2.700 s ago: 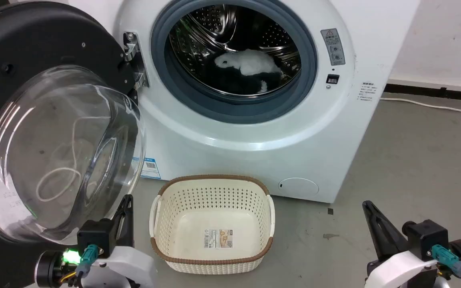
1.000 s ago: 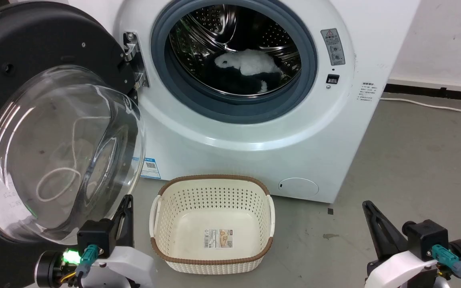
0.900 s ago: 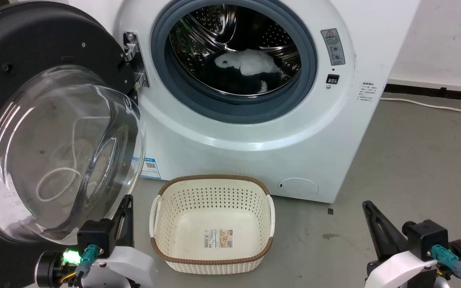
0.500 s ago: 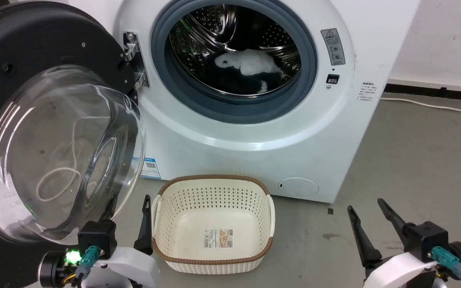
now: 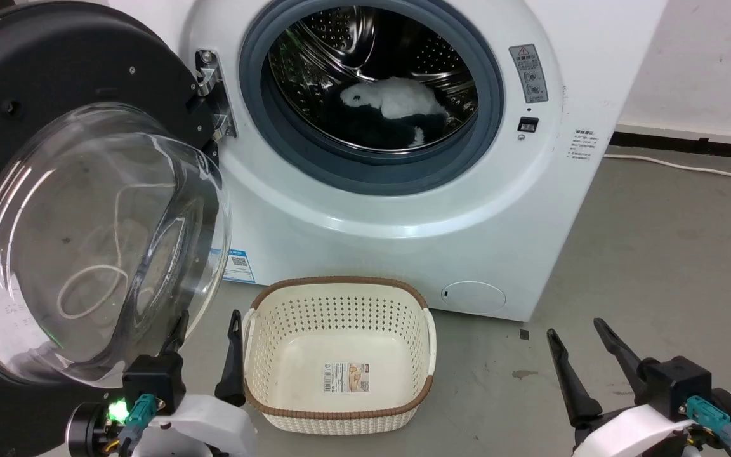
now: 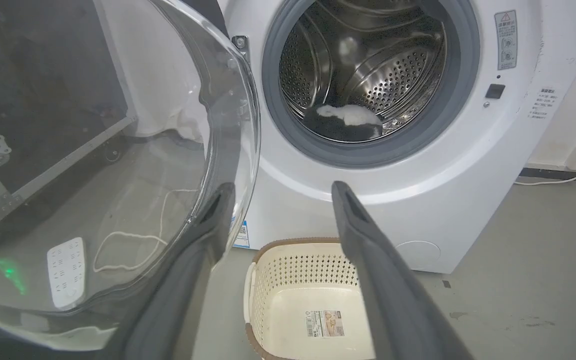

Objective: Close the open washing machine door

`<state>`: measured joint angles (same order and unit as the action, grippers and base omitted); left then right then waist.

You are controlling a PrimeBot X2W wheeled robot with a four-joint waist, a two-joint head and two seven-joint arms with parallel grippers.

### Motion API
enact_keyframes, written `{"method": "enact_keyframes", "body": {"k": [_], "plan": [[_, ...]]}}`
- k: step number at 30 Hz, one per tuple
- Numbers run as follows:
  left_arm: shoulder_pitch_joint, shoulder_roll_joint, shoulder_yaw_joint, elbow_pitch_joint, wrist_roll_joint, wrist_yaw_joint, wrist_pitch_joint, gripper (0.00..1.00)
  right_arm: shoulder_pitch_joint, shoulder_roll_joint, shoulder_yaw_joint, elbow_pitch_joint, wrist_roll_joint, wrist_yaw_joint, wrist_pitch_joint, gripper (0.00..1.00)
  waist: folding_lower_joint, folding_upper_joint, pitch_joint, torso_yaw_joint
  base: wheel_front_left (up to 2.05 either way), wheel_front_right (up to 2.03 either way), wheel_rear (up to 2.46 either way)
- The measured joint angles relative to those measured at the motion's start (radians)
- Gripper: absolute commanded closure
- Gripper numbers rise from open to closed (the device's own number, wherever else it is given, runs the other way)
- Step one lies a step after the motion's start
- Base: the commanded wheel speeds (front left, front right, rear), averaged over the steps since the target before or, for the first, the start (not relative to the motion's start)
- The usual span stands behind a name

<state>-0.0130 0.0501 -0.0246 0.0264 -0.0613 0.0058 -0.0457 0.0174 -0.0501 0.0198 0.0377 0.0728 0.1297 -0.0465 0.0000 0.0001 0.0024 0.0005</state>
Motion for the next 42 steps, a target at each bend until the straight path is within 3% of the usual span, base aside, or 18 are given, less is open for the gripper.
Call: {"method": "enact_keyframes", "body": {"k": [7, 8, 9, 17, 26, 34, 42], "plan": [[0.001, 0.000, -0.009, 0.008, -0.015, 0.000, -0.014, 0.00, 0.008, 0.000, 0.004, 0.010, 0.020, 0.000, -0.013, 0.00, 0.0000, 0.0000, 0.001, 0.001, 0.00, 0.00, 0.00], [0.002, 0.000, -0.011, 0.010, -0.023, 0.000, -0.017, 0.92, 0.012, 0.000, 0.005, 0.013, 0.027, 0.000, -0.017, 0.00, 0.0000, 0.0000, 0.002, 0.001, 0.00, 0.00, 0.00], [0.002, 0.000, -0.012, 0.011, -0.028, 0.000, -0.018, 1.00, 0.012, 0.000, 0.006, 0.014, 0.029, 0.000, -0.019, 0.00, 0.0000, 0.0000, 0.001, 0.001, 0.00, 0.00, 0.00], [0.004, 0.000, 0.001, -0.041, -0.048, -0.009, -0.036, 1.00, 0.016, 0.000, 0.008, 0.024, 0.058, 0.000, -0.035, 0.00, 0.0000, 0.0000, -0.001, 0.012, 0.00, 0.00, 0.00], [-0.016, -0.001, 0.075, -0.192, -0.092, 0.005, -0.057, 1.00, 0.024, 0.000, 0.009, 0.043, 0.086, 0.000, -0.055, 0.00, 0.0000, 0.0000, -0.005, 0.056, 0.00, 0.00, 0.00], [-0.050, -0.001, 0.277, -0.279, -0.139, 0.031, -0.073, 1.00, 0.025, 0.000, 0.014, 0.062, 0.116, 0.000, -0.072, 0.00, 0.0000, 0.0000, -0.010, 0.115, 0.00, 0.00, 0.00], [-0.069, 0.017, 0.509, -0.163, -0.179, 0.017, -0.089, 1.00, 0.026, 0.000, 0.017, 0.073, 0.132, 0.000, -0.088, 0.00, 0.0000, -0.0001, 0.002, 0.171, 0.00, 0.00, 0.00]]}}
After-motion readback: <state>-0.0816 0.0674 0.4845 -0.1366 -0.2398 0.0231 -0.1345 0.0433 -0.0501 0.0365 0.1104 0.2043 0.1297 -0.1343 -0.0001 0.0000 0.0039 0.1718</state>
